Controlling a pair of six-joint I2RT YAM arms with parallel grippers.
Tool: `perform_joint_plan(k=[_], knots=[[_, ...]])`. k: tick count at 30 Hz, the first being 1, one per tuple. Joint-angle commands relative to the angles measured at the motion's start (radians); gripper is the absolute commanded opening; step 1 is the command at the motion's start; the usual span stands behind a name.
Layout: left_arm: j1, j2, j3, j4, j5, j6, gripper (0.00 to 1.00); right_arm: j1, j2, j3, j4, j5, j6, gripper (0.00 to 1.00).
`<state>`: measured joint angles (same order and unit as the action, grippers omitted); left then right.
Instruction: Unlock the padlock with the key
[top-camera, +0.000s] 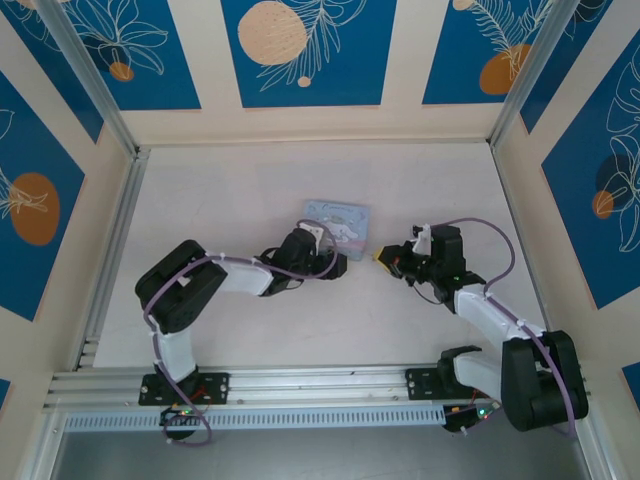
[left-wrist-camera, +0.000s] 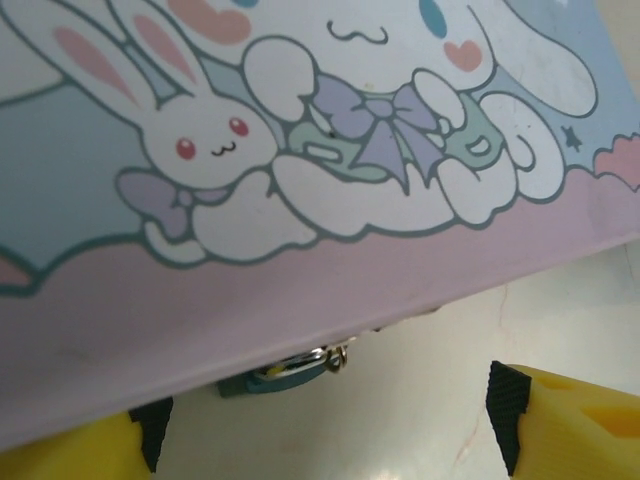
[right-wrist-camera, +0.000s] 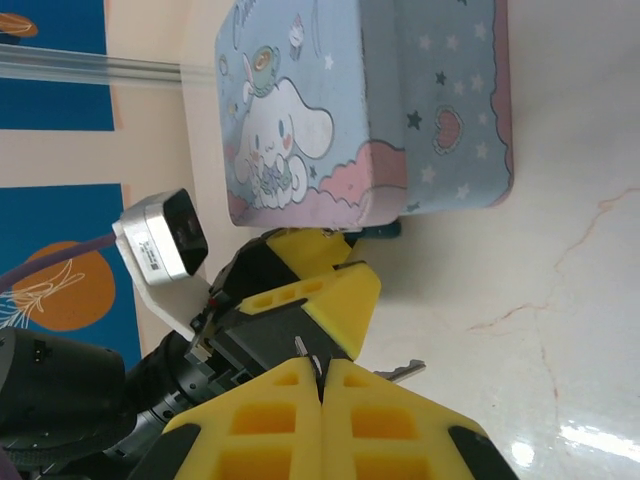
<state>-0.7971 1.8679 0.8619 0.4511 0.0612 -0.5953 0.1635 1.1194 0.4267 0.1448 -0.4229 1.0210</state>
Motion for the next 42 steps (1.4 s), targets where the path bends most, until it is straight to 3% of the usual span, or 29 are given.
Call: perform_joint_plan(k=[1, 15, 28, 42], knots=[[-0.009, 0.071, 0.032, 0.085, 0.055, -0.031, 0.83, -0.019, 0.018, 0.032, -0.017, -0.039, -0.025, 0.00], [-0.046, 0.155, 0.111, 0.216, 0.152, -0.153, 0.80, -0.083, 0.106, 0.106, 0.003, -0.025, -0.021, 0.00], [-0.050, 0.220, 0.144, 0.200, 0.118, -0.186, 0.80, -0.084, 0.390, 0.331, 0.053, -0.029, 0.013, 0.00], [-0.051, 0.260, 0.151, 0.324, 0.121, -0.300, 0.82, -0.061, 0.543, 0.400, 0.017, -0.007, -0.013, 0.00]])
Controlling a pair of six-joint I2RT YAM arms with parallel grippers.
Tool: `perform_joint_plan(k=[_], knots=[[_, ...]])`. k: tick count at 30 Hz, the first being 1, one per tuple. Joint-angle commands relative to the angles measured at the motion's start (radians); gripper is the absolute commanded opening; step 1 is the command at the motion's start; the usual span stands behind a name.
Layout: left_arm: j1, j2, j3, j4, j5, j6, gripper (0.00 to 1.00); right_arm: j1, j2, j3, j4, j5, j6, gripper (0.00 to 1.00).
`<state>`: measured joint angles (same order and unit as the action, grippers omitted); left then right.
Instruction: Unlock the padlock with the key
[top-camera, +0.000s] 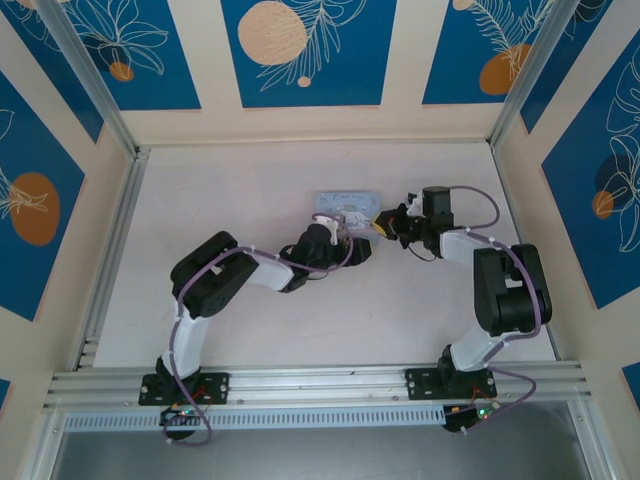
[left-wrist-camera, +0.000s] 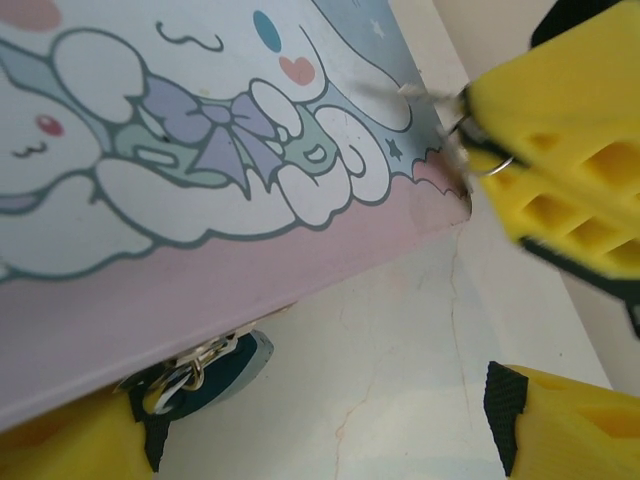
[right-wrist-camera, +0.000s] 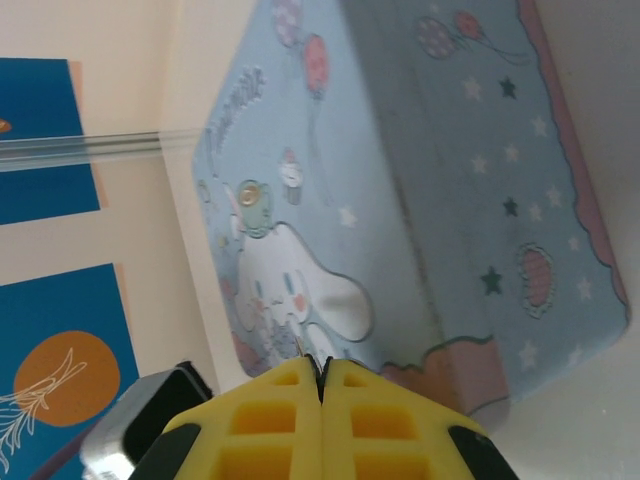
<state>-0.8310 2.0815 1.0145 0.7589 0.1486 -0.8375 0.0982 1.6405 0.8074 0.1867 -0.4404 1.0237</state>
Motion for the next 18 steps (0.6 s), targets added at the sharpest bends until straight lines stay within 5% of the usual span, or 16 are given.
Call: perform_joint_plan(k=[1, 18], knots=[[-0.017, 0.042, -0.005, 0.034, 0.037, -0.072, 0.82, 0.005, 0.027, 0.019, -0.027, 0.015, -0.014, 0.00], [-0.040, 0.067, -0.081, 0.259, -0.065, -0.243, 0.77, 0.004, 0.050, 0.024, -0.053, 0.032, -0.023, 0.00]])
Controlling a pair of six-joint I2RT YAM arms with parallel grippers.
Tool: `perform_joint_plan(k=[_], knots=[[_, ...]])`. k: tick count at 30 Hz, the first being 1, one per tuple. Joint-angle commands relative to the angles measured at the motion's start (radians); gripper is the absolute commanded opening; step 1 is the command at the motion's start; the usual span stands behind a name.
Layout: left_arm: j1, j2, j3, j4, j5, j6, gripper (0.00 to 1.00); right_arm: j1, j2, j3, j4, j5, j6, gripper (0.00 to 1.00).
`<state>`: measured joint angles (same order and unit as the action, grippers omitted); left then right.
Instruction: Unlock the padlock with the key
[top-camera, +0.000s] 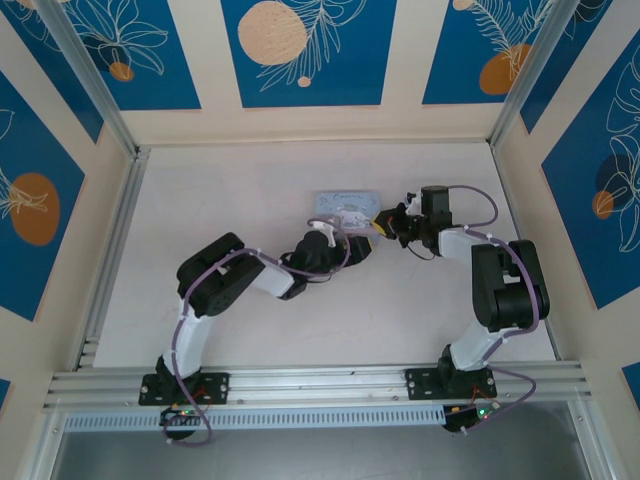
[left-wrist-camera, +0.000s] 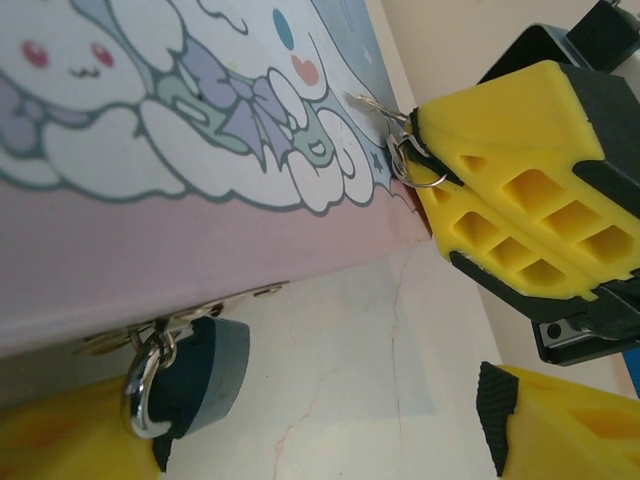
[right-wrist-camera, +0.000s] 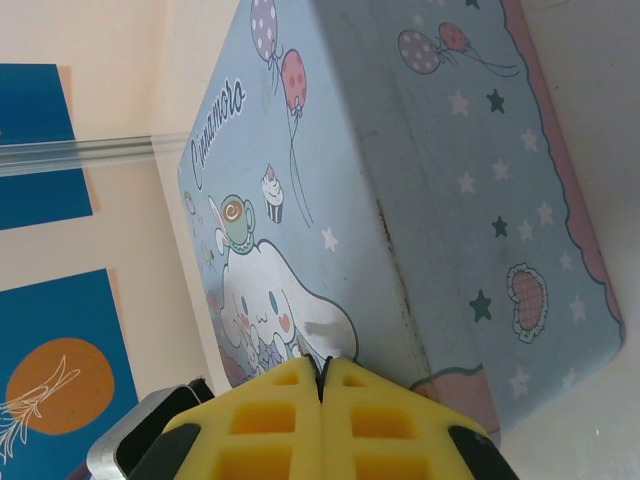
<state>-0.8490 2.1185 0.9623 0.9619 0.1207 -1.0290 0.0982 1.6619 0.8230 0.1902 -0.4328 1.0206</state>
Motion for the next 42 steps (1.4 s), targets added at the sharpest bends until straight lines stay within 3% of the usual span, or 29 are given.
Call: perform_joint_plan(k=[1, 8, 20, 42], knots=[[-0.024, 0.031, -0.035, 0.062, -0.051, -0.061, 0.76, 0.004, 0.030, 0.007, -0.057, 0.025, -0.019, 0.00], [-0.029, 0.050, -0.028, 0.016, -0.122, -0.093, 0.72, 0.006, 0.029, 0.005, -0.055, 0.025, -0.019, 0.00], [-0.034, 0.083, -0.010, -0.100, -0.246, -0.138, 0.49, 0.013, 0.033, 0.005, -0.055, 0.032, -0.012, 0.00], [-0.043, 0.110, 0.018, -0.248, -0.303, -0.139, 0.20, 0.023, 0.036, 0.013, -0.062, 0.040, -0.009, 0.00]])
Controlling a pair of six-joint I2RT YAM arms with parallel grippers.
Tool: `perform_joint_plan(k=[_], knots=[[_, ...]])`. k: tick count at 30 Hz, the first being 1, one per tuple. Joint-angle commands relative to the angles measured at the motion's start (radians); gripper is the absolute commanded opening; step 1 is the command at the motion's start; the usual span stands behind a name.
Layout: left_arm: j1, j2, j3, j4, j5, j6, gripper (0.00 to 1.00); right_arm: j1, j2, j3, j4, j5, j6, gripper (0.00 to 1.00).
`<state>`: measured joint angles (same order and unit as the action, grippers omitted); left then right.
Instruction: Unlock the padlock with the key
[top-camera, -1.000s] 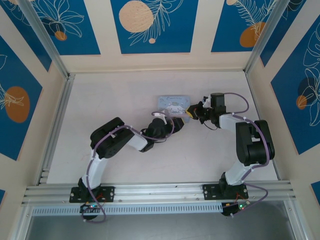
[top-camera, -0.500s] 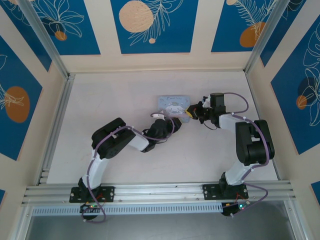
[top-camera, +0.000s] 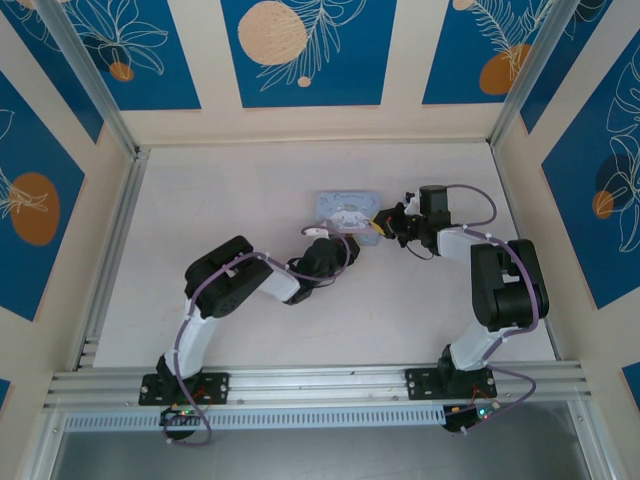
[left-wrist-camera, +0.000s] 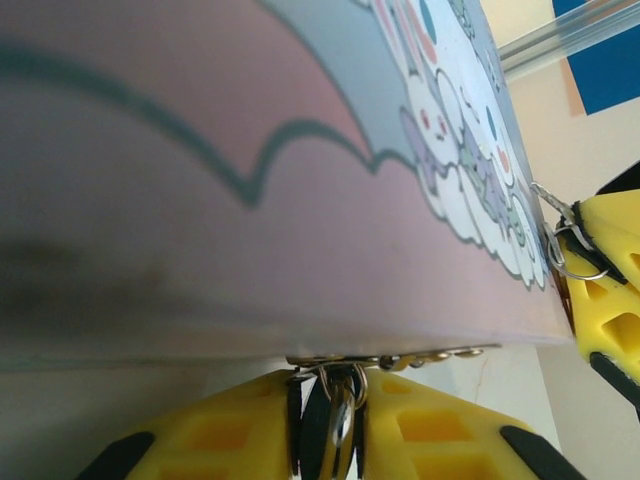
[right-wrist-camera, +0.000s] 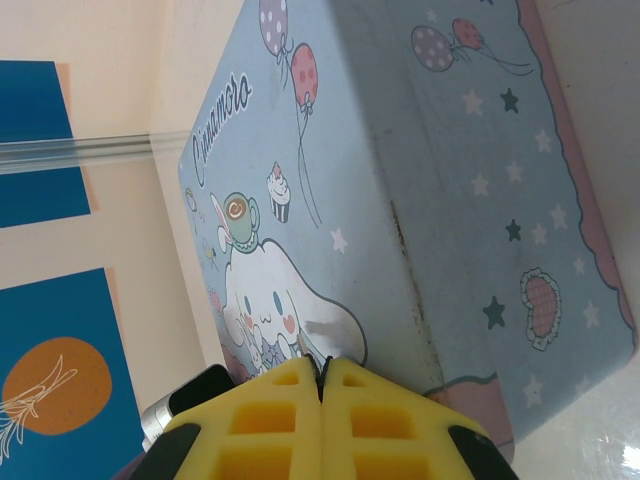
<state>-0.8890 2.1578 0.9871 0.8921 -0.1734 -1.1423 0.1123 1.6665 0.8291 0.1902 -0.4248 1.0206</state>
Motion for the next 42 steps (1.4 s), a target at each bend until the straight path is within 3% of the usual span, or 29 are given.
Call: perform_joint_plan(k=[1, 9, 16, 22, 35, 42], knots=[[-0.004, 0.071, -0.006, -0.186, -0.011, -0.026, 0.19, 0.010, 0.030, 0.007, -0.062, 0.034, -0.009, 0.00], [-0.002, 0.065, -0.009, -0.191, 0.016, -0.026, 0.00, 0.010, 0.027, 0.025, -0.074, 0.022, -0.014, 0.00], [0.012, -0.016, -0.061, -0.165, 0.138, -0.070, 0.00, 0.009, -0.063, 0.047, -0.103, -0.029, -0.030, 0.00], [0.058, -0.114, -0.156, -0.145, 0.228, -0.117, 0.00, 0.045, -0.235, -0.066, -0.110, -0.060, -0.022, 0.00], [0.137, -0.418, -0.377, -0.211, 0.295, -0.077, 0.00, 0.286, -0.540, -0.383, -0.032, 0.074, 0.088, 0.00], [0.159, -0.510, -0.356, -0.236, 0.402, -0.075, 0.00, 0.311, -0.553, -0.459, 0.062, 0.098, 0.176, 0.00]])
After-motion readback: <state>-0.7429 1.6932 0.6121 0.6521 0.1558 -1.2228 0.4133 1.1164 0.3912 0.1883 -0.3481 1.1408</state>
